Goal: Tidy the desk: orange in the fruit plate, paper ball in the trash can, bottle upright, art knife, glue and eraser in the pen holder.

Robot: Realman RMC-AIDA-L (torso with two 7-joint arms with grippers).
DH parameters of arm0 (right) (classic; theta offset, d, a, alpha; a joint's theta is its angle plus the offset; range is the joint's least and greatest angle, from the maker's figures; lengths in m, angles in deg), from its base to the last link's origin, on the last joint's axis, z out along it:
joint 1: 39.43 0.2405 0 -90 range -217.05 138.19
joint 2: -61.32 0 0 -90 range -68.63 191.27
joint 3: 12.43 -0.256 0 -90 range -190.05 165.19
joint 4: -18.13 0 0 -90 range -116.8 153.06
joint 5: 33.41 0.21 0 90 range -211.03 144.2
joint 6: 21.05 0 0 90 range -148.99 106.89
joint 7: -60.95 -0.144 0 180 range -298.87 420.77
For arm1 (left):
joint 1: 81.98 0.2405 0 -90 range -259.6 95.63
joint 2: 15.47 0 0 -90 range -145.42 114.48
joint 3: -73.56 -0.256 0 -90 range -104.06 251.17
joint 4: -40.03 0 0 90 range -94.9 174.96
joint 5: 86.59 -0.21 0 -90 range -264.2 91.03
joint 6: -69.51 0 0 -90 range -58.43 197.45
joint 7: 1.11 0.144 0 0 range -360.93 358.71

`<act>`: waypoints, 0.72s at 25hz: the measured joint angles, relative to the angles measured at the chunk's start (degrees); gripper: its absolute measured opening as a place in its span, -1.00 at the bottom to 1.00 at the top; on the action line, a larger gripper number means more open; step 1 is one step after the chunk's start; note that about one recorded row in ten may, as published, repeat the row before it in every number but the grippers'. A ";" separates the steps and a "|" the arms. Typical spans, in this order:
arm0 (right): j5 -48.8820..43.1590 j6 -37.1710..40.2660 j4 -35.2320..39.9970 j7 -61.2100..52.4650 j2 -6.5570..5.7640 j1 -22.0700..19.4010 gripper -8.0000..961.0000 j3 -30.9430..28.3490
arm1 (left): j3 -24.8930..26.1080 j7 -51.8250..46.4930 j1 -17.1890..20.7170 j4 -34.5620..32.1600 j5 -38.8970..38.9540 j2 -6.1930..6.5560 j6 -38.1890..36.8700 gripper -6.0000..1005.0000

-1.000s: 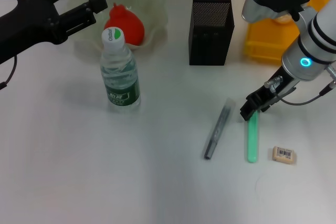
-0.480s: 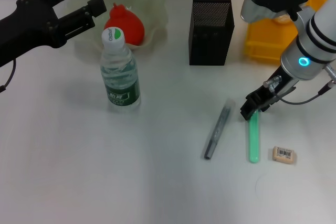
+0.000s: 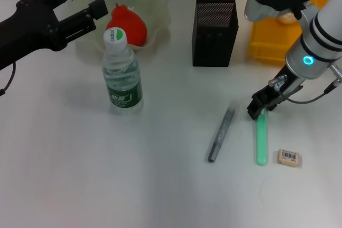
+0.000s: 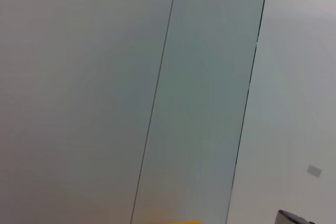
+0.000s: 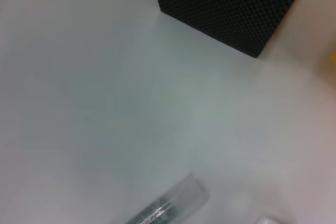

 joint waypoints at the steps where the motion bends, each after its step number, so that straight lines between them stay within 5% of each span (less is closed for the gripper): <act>1: 0.00 0.00 0.00 0.00 0.00 0.00 0.01 0.00 | 0.00 0.00 0.00 0.00 0.00 0.00 0.00 0.48; 8: -0.10 -0.17 -0.05 0.00 -0.01 0.20 0.01 0.00 | -0.01 0.00 0.15 0.00 0.13 0.00 -0.03 0.48; 13: -0.10 -0.93 -0.30 0.00 0.00 0.20 -0.31 0.00 | -0.10 0.02 0.17 0.00 0.25 0.00 -0.07 0.48; 18: -0.02 -1.55 -0.41 0.01 0.02 0.04 -0.34 0.00 | -0.11 0.07 0.18 0.00 0.34 0.00 -0.07 0.48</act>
